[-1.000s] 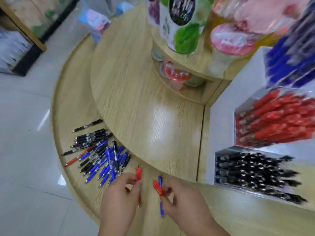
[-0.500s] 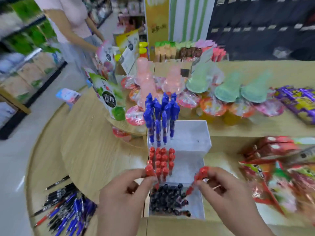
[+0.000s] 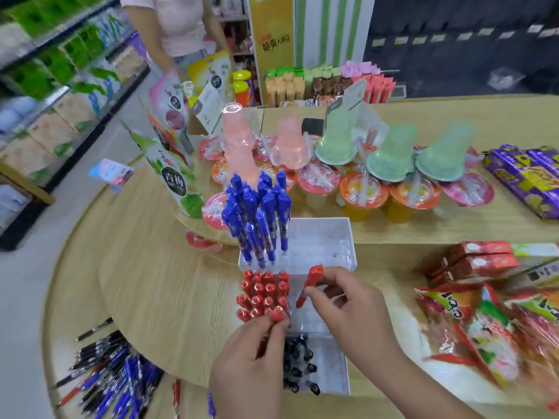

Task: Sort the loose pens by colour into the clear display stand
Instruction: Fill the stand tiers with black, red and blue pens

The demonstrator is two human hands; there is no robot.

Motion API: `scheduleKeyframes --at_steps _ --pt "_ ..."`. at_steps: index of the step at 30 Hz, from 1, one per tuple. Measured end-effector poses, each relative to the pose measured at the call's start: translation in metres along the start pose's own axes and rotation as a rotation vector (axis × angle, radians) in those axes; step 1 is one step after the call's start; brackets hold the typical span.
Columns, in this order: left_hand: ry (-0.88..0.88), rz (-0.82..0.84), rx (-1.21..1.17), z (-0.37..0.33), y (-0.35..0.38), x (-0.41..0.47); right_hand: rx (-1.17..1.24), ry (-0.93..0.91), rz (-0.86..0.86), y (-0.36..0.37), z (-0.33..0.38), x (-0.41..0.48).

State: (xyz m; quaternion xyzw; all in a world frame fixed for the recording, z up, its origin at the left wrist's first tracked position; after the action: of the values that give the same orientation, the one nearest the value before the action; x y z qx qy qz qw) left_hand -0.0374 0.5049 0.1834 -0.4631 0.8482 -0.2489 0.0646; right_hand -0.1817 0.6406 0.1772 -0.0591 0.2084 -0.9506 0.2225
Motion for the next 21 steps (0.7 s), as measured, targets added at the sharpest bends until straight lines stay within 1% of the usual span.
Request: scheduleKeyframes --at_steps 4,6,8,10,13,17,21 --pt "0.051 0.054 0.107 0.008 0.016 -0.007 -0.015 0.018 -0.042 -0.001 -0.007 0.003" --pt "0.017 0.064 0.145 0.017 0.022 -0.008 -0.042 0.025 -0.057 -0.001 -0.011 0.004" --pt "-0.008 0.033 0.19 0.024 0.022 -0.008 -0.054 0.029 -0.082 -0.001 -0.015 0.004" --pt "0.028 0.009 0.237 0.022 0.022 -0.006 -0.071 0.023 -0.113 -0.001 -0.016 0.004" --pt "0.074 0.007 0.256 0.021 0.024 -0.005 -0.136 -0.001 -0.142 0.0 -0.014 0.007" --pt "0.073 0.014 0.277 0.028 0.025 -0.004 -0.26 -0.05 -0.137 0.009 -0.012 0.01" --pt "0.043 0.047 0.257 0.032 0.028 -0.004 -0.408 -0.006 -0.094 0.023 -0.029 0.011"
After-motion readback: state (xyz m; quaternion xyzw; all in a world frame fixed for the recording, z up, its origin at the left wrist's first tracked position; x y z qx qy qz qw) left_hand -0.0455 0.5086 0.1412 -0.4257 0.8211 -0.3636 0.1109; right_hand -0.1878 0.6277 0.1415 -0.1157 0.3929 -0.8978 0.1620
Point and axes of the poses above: each hand's wrist, its own x-axis towards the middle knuckle, its own y-axis out of the palm, z = x × y, the point moved 10 cm from there along x, towards the middle knuckle
